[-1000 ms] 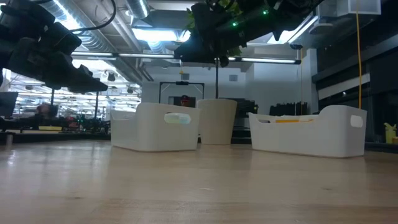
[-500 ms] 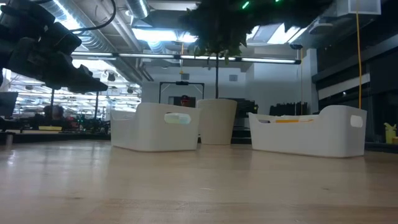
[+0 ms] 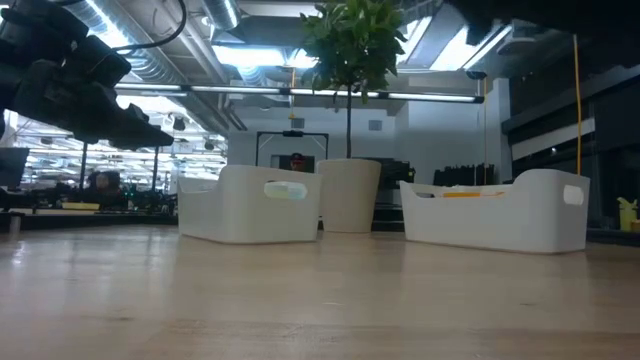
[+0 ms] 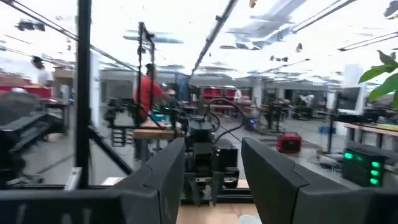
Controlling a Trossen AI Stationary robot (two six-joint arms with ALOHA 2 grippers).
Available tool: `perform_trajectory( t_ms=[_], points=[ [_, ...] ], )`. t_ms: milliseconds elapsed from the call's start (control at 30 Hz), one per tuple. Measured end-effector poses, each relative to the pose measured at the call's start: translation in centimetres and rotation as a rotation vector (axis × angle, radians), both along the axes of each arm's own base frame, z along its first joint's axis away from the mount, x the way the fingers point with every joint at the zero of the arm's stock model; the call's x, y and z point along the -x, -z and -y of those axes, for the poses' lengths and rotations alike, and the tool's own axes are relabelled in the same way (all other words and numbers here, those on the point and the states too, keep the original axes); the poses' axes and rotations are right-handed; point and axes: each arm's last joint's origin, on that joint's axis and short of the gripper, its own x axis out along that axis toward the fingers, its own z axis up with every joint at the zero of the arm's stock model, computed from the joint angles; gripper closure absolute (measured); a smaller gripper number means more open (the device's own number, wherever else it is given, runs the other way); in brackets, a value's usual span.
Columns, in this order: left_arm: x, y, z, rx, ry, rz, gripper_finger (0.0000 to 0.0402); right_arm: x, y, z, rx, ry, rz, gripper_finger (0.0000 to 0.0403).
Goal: Pick and place medicine bottles into bin by pill shape (circle, oval)
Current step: Return to Home Position
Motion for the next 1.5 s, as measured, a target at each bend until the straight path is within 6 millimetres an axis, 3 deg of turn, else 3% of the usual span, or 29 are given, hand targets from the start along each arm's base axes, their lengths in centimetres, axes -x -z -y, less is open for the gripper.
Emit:
perform_trajectory(
  t_ms=[267, 567, 1067, 1500],
  points=[
    [0.0, 0.0, 0.0, 0.0, 0.0, 0.0, 0.0261, 5.2, 1.3, 0.6, -0.017, -0.132, 0.02, 0.0241],
    [0.0, 0.0, 0.0, 0.0, 0.001, -0.001, 0.0261, 8.8, 3.1, 1.9, -0.055, -0.205, 0.065, 0.0241],
    [0.0, 0.0, 0.0, 0.0, 0.0, -0.001, 0.0261, 11.7, 3.9, 3.1, -0.09, -0.214, 0.008, 0.0241],
    [0.0, 0.0, 0.0, -0.003, -0.011, 0.0, 0.0261, 11.1, 5.4, 3.0, -0.155, -0.284, 0.009, 0.0241]
  ],
)
